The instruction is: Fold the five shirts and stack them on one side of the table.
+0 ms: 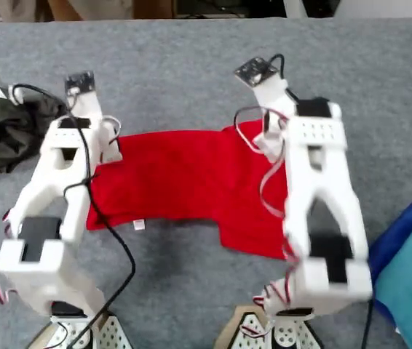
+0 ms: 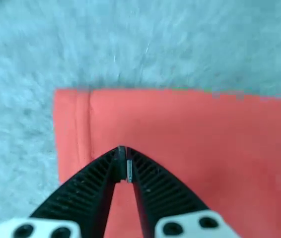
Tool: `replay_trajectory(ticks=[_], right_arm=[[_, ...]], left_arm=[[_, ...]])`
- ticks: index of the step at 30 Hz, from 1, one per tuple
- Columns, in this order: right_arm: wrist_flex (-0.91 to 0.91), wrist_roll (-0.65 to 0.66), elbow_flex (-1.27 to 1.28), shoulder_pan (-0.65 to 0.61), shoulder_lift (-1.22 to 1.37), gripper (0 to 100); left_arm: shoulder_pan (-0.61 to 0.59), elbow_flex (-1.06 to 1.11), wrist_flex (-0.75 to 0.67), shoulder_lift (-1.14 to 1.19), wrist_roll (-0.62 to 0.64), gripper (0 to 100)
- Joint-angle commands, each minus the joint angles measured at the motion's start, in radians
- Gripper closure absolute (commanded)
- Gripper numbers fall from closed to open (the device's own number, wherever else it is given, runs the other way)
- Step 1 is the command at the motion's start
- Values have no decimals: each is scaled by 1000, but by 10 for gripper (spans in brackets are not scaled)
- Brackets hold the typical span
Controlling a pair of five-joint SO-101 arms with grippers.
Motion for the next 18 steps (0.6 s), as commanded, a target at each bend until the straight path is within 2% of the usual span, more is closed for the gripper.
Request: replay_trajectory(ticks=[1, 7, 10, 14, 18], right_arm=[[5, -9, -156, -7, 191, 993], [12, -41, -302, 71, 430, 993], [34, -37, -384, 108, 461, 993], [40, -35, -444, 124, 492, 993], [133, -18, -489, 90, 472, 994]], left_arm=[[-54, -92, -9, 77, 6, 981], [-135, -313, 164, 211, -29, 981], [-169, -425, 258, 298, -97, 981], [-190, -575, 356, 387, -104, 981], [-189, -675, 420, 414, -106, 981]])
